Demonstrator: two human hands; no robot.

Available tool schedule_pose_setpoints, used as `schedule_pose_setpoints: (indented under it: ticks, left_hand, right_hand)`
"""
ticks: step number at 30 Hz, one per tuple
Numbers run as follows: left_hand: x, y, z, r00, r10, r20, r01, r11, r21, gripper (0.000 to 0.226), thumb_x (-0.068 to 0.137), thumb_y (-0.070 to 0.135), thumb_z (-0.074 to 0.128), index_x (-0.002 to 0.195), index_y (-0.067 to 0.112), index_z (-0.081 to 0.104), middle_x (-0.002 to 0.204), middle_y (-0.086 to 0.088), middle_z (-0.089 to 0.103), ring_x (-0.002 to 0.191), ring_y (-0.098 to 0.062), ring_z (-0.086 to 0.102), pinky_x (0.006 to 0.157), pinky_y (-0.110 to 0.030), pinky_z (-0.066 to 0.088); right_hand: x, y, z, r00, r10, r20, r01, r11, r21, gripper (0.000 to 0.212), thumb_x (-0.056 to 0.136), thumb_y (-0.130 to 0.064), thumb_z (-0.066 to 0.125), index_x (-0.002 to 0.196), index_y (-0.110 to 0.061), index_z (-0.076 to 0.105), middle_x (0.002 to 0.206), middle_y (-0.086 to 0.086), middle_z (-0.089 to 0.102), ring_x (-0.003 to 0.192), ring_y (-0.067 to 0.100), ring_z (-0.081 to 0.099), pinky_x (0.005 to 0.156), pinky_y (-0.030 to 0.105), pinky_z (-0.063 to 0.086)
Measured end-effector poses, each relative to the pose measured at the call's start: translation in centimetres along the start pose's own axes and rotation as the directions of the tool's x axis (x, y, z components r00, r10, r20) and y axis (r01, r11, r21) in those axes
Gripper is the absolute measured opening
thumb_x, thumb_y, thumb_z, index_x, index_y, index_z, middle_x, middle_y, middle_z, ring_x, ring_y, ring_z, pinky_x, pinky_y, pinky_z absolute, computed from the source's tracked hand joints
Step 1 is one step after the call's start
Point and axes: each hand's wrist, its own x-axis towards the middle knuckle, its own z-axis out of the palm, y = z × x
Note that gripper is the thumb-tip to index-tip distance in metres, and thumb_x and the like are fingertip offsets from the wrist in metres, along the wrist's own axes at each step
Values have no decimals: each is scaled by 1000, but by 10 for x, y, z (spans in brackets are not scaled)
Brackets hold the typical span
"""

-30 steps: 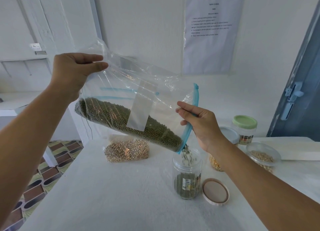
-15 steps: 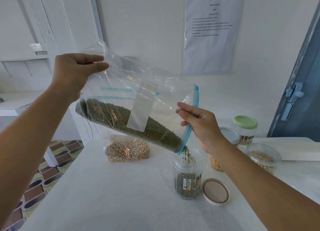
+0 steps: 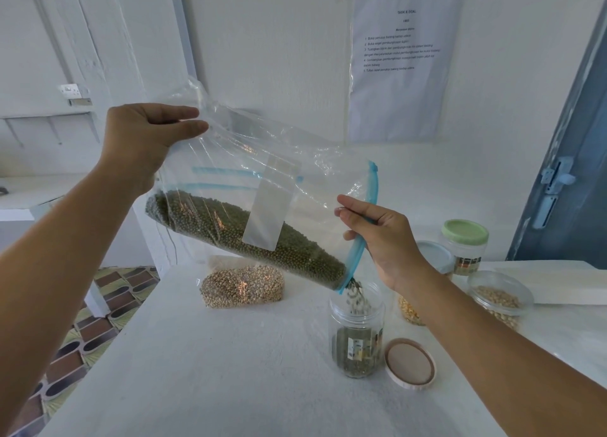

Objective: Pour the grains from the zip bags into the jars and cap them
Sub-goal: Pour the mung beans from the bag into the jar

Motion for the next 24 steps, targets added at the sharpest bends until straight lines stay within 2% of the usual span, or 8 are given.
schedule_pose_setpoints:
  ticks: [15,24]
  left_hand:
    - [0,3,0,1000,3,4,-3,1000,-20,25,68,25,96,89,28,83,87,8,80,86,-4,72,86,-15,53]
    - [0,5,0,1000,8,9,-8,1000,-11,29,68,25,96,94,26,82,87,9,80,85,-3,71,84,-13,52]
  right_hand:
    - [1,0,-1,1000,-14,4,14,1000,11,25,91,-9,76,114,-18,79,108,5,79,81,15,65,90,31,58]
    - [0,2,-2,1000,-10,5,10,1000,9,26,90,-9,77,115,-18,80,109,5,79,86,17,67,92,35,58]
